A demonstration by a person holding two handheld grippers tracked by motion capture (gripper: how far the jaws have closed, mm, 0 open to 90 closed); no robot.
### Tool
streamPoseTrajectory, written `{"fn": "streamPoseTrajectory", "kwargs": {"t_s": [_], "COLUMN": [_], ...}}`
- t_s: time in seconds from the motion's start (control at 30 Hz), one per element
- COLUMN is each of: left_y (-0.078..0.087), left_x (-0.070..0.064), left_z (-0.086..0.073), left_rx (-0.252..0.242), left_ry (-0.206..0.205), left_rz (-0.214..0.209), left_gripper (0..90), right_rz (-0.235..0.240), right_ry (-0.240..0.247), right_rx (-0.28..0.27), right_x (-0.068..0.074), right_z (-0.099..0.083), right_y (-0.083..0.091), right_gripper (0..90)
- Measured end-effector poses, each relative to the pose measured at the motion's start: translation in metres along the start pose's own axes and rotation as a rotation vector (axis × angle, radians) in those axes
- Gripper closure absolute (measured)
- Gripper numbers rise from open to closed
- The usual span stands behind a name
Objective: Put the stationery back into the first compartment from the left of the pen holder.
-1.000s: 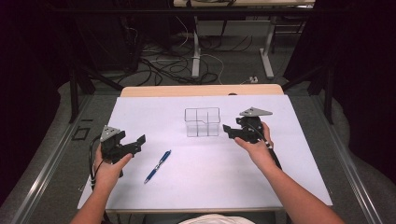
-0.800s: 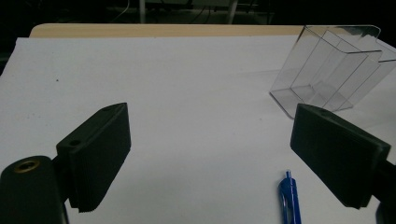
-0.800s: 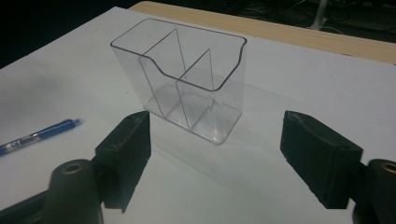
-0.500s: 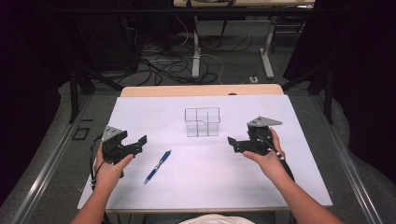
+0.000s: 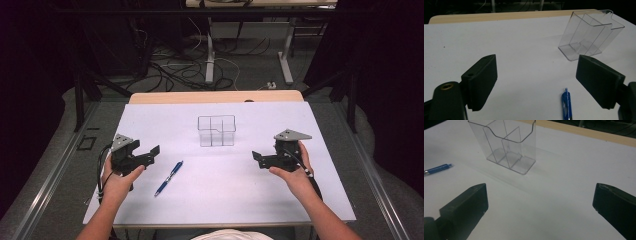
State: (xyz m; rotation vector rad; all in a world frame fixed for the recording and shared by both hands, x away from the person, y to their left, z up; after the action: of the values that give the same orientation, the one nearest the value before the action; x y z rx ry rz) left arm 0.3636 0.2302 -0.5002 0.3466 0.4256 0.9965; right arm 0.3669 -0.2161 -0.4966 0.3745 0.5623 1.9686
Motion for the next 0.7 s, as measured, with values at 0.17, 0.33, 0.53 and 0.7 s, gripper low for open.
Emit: {"fn": "streamPoseTrajectory", "kwargs": {"t_s": [0.17, 0.33, 0.53, 0.7], "left_y": [0.003, 0.005, 0.000, -0.008], "left_x": [-0.010, -0.020, -0.025, -0.029], "left_z": [0.006, 0.010, 0.011, 0.008], "left_rx": [0.021, 0.060, 0.155, 0.228], "left_ry": [-0.013, -0.018, -0.033, -0.050], "left_rz": [-0.022, -0.038, -0.061, -0.058], "left_gripper": [23.6, 26.5, 29.8, 30.0], "right_rz": [-0.009, -0.029, -0.031, -0.030], "right_ry": [0.015, 0.050, 0.055, 0.044], "right_rx": [0.031, 0.020, 0.021, 0.024], "right_x": [-0.002, -0.003, -0.005, -0.007], "right_z": [-0.004, -0.006, -0.007, -0.008], "right_y": [-0.002, -0.002, -0.001, -0.001], "right_gripper": [0.2, 5.6, 6.5, 6.9]}}
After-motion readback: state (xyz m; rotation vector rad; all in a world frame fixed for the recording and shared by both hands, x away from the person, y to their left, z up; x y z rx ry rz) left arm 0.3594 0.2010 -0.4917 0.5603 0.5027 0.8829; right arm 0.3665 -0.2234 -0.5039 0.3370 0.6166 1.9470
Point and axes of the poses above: each handheld gripper's, and its own axes: y roughly backward along the jaws, z roughly out of its top, x roughly to its left, the point moved 2 cm from there along -y, roughly forward along the jaws, and after that the axes turned 5 degrees about -z, right-handed, at the moved point
